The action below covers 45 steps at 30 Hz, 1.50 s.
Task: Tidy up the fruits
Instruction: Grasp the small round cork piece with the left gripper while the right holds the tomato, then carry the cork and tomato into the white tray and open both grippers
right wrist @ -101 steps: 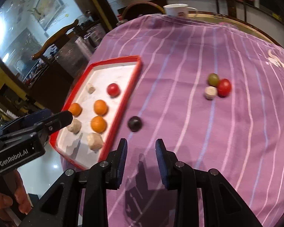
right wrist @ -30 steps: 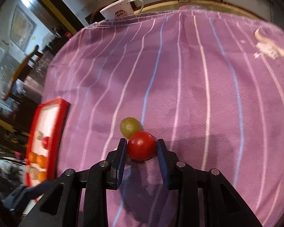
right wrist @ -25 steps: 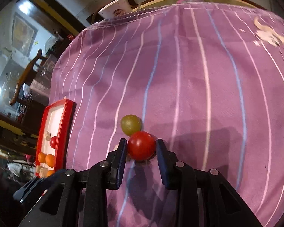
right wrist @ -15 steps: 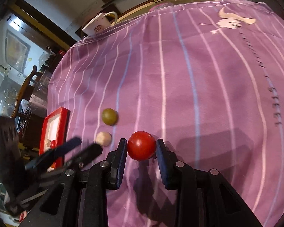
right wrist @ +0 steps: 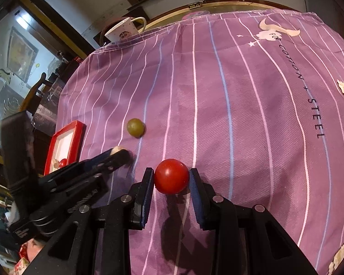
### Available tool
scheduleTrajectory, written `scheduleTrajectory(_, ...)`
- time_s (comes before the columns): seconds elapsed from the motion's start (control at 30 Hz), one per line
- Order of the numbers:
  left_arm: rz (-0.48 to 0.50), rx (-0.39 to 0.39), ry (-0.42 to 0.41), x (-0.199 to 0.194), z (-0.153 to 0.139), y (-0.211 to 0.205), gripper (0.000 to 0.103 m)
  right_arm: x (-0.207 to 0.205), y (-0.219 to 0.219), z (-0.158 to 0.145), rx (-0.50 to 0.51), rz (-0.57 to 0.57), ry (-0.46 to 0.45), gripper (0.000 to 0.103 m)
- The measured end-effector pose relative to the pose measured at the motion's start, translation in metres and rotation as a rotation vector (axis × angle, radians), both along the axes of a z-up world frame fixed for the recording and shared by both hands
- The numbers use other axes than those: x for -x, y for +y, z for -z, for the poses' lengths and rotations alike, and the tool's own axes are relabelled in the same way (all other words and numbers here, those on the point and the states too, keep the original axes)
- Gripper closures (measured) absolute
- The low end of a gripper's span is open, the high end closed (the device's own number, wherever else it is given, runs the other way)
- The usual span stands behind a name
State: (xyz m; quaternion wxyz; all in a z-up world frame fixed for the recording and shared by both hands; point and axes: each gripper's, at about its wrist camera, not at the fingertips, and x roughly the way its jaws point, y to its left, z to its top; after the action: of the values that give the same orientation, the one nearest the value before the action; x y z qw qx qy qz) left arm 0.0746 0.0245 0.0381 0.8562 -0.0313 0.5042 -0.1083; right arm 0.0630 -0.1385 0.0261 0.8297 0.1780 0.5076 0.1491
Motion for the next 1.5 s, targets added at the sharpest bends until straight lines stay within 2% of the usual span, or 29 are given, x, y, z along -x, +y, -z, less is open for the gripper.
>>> scheduleTrajectory(0.2,-0.055,0.041,-0.041,0.03,-0.029,0.027,0.081,0.007,0.019,-0.008,0.018,-0.032,-0.017,0.069)
scheduleTrajectory(0.3,-0.103,0.056,-0.053,0.043,-0.039,0.053,0.081,0.01,0.035,-0.013,0.017,-0.057,-0.026,0.069)
scheduleTrajectory(0.53,-0.272,0.011,-0.077,0.067,-0.051,0.142,0.081,0.015,0.083,-0.027,0.021,-0.129,-0.056,0.069)
scheduleTrajectory(0.73,-0.393,0.023,-0.053,0.071,-0.047,0.22,0.081,0.015,0.14,-0.032,0.022,-0.214,-0.061,0.069)
scheduleTrajectory(1.0,-0.383,-0.021,-0.065,0.037,-0.042,0.261,0.081,0.001,0.228,-0.043,0.053,-0.33,-0.12,0.069)
scheduleTrajectory(1.1,-0.38,0.002,-0.041,0.019,-0.032,0.273,0.081,-0.012,0.255,-0.045,0.068,-0.341,-0.14,0.068)
scheduleTrajectory(1.3,-0.365,-0.008,-0.02,-0.001,-0.018,0.277,0.081,-0.039,0.29,-0.031,0.101,-0.345,-0.122,0.068)
scheduleTrajectory(1.43,-0.354,-0.05,-0.021,-0.008,-0.013,0.276,0.081,-0.049,0.303,-0.02,0.113,-0.351,-0.099,0.067)
scheduleTrajectory(1.5,-0.35,-0.064,-0.027,-0.008,-0.013,0.276,0.074,-0.052,0.306,-0.015,0.111,-0.352,-0.088,0.067)
